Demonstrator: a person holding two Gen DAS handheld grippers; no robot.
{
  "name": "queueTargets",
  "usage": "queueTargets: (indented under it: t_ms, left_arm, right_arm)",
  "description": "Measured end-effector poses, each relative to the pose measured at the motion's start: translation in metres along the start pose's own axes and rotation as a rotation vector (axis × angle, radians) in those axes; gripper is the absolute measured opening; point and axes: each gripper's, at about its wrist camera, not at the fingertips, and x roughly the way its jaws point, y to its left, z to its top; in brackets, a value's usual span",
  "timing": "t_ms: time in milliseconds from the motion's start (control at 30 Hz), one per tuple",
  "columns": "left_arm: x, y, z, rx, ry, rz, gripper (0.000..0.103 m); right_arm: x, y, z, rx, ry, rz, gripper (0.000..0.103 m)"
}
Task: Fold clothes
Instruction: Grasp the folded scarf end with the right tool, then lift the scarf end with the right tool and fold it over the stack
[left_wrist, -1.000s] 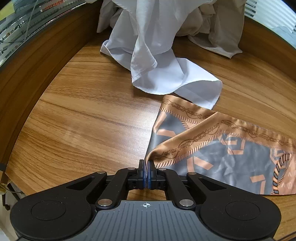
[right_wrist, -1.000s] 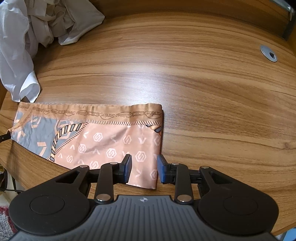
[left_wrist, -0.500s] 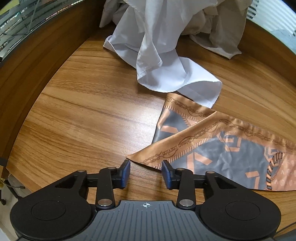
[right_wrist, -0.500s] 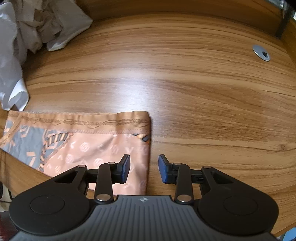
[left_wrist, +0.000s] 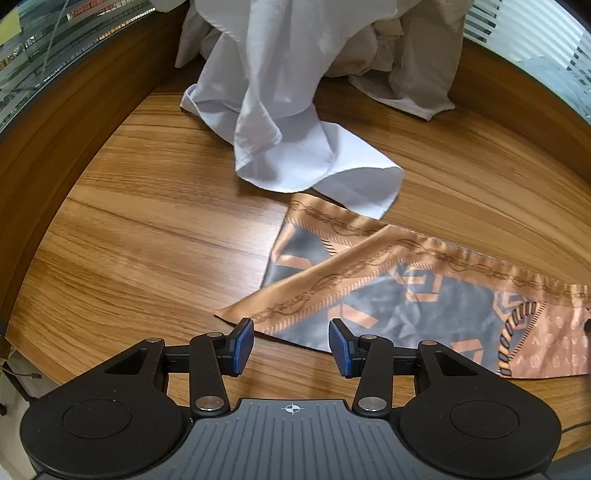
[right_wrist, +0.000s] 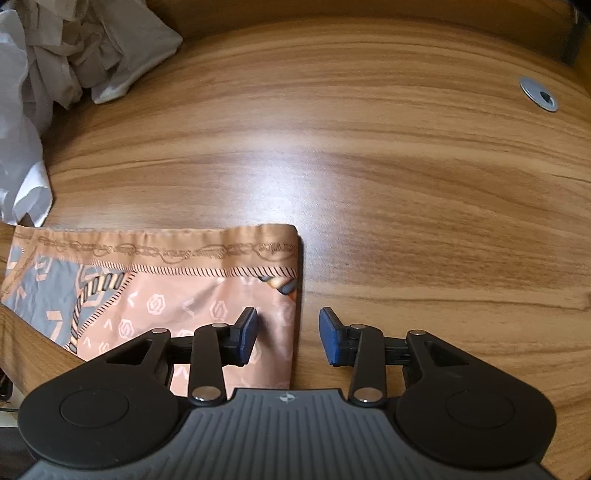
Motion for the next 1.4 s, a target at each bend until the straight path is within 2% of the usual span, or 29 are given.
queueTargets:
  t_ms: [33, 67, 100, 500, 700, 833, 967, 1100, 1200, 1400]
  left_arm:
    - [0.000, -0.002, 0.000, 0.003, 0.001, -0.001, 0.048]
    - [0.000, -0.004, 0.000, 0.005, 0.003, -0.002, 0.048]
    - [0.000, -0.006, -0.001, 0.009, 0.004, -0.005, 0.048]
    - [-0.004, -0.046, -0.002, 0.047, 0.012, -0.058, 0.049]
    - [-0.001, -0.085, -0.004, 0.073, 0.016, -0.125, 0.053]
    - [0.003, -0.116, -0.005, 0.102, 0.017, -0.186, 0.053]
    - [0.007, -0.140, -0.006, 0.130, 0.015, -0.242, 0.053]
    - [0.010, -0.152, -0.004, 0.155, 0.009, -0.283, 0.053]
    - [0.011, -0.147, 0.002, 0.166, -0.001, -0.293, 0.053]
    - [0.005, -0.116, 0.022, 0.203, -0.013, -0.296, 0.053]
  right_arm:
    - [0.001, 0.000, 0.000, -0.002, -0.003, 0.002, 0.025]
    - [0.002, -0.001, 0.001, -0.006, 0.004, 0.009, 0.005]
    - [0.002, -0.003, 0.001, -0.001, 0.007, 0.018, 0.001]
    - [-0.022, -0.068, -0.002, 0.132, -0.006, 0.051, 0.000]
    - [-0.050, -0.126, -0.005, 0.150, -0.021, -0.035, 0.000]
    - [-0.075, -0.164, -0.008, 0.161, -0.044, -0.121, 0.000]
    - [-0.099, -0.185, -0.013, 0.178, -0.065, -0.167, 0.000]
    - [-0.110, -0.174, -0.012, 0.165, -0.080, -0.151, 0.000]
    - [-0.107, -0.152, -0.010, 0.170, -0.085, -0.098, 0.000]
    - [-0.077, -0.086, -0.003, 0.159, -0.070, -0.036, 0.000]
